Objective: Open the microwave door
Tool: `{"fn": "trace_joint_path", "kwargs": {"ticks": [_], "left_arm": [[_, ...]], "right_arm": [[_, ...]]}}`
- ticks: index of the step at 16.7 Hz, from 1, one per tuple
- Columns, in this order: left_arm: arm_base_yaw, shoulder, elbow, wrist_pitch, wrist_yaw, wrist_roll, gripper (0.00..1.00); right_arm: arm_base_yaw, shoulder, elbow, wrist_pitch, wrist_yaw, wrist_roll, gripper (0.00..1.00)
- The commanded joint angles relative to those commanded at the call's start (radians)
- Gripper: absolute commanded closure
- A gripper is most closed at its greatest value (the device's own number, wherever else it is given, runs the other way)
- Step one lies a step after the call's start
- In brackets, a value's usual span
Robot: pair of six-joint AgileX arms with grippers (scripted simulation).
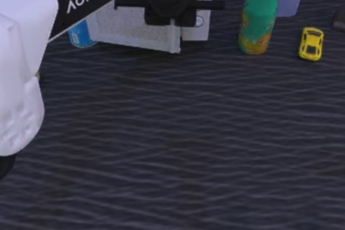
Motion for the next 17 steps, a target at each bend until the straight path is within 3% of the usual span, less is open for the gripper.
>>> {"fn": "trace_joint_path", "kwargs": {"ticks": [12, 17], "left_arm": [[-0.007, 0.001, -0.005, 0.003, 0.005, -0.001, 1.00], [0.008, -0.081, -0.139, 0.069, 0.038, 0.075, 1.00]], "right_arm": [[0.000, 0.000, 0.000, 0.000, 0.000, 0.000, 0.00], [0.000, 0.000, 0.000, 0.000, 0.000, 0.000, 0.00]]}}
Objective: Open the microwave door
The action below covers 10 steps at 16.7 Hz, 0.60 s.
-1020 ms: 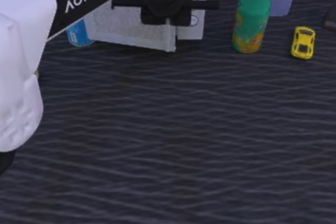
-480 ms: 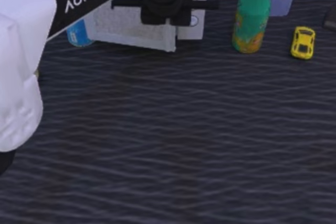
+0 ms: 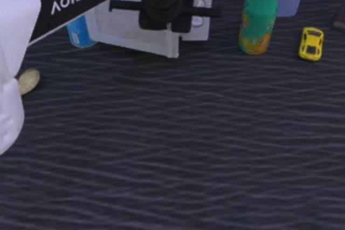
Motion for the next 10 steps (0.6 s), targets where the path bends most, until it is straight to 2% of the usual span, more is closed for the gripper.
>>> {"fn": "trace_joint_path", "kwargs": {"ticks": [10], "left_arm": [[0.004, -0.030, -0.045, 0.026, 0.014, 0.029, 1.00]], "right_arm": [[0.000, 0.000, 0.000, 0.000, 0.000, 0.000, 0.00]]}}
